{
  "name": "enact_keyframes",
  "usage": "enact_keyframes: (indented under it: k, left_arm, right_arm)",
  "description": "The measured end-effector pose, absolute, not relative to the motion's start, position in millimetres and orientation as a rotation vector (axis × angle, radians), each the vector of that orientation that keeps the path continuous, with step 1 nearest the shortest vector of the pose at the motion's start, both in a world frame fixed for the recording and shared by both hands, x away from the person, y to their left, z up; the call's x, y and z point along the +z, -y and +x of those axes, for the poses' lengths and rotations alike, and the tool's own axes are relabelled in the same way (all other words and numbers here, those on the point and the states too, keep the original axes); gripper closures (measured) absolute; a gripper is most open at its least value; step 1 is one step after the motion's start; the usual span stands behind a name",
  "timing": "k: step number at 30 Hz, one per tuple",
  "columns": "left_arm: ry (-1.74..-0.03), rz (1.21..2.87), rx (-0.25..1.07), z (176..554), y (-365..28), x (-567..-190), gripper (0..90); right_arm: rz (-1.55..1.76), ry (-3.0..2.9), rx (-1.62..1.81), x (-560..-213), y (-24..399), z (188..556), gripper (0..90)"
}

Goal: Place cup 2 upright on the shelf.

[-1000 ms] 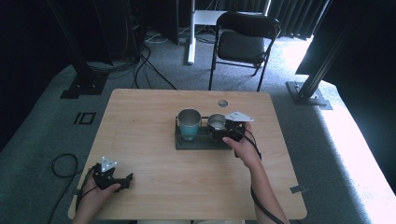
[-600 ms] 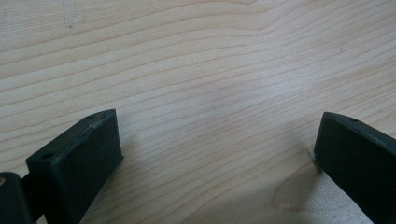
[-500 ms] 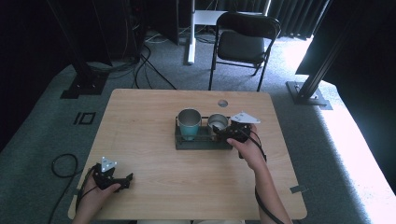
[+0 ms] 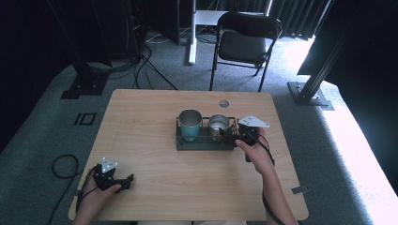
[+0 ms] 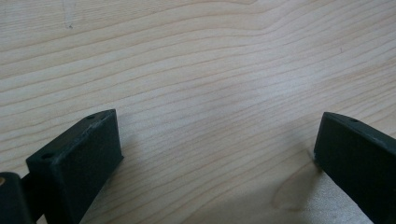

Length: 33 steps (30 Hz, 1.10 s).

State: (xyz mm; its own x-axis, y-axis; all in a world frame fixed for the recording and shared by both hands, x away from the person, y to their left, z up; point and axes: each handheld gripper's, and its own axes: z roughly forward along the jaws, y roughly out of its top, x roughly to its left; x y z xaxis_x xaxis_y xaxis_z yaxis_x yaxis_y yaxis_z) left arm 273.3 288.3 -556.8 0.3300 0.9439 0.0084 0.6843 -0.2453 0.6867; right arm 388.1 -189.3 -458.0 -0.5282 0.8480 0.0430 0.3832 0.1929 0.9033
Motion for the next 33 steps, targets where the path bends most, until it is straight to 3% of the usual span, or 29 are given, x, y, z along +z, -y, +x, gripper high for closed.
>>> enact_keyframes:
  k: [33]
  left_arm:
    - [-1.425, 2.014, 0.577, 273.4, -288.2, -556.9, 1.5]
  right_arm:
    - [1.203, -1.970, 1.206, -475.7, 252.0, 350.8, 11.5]
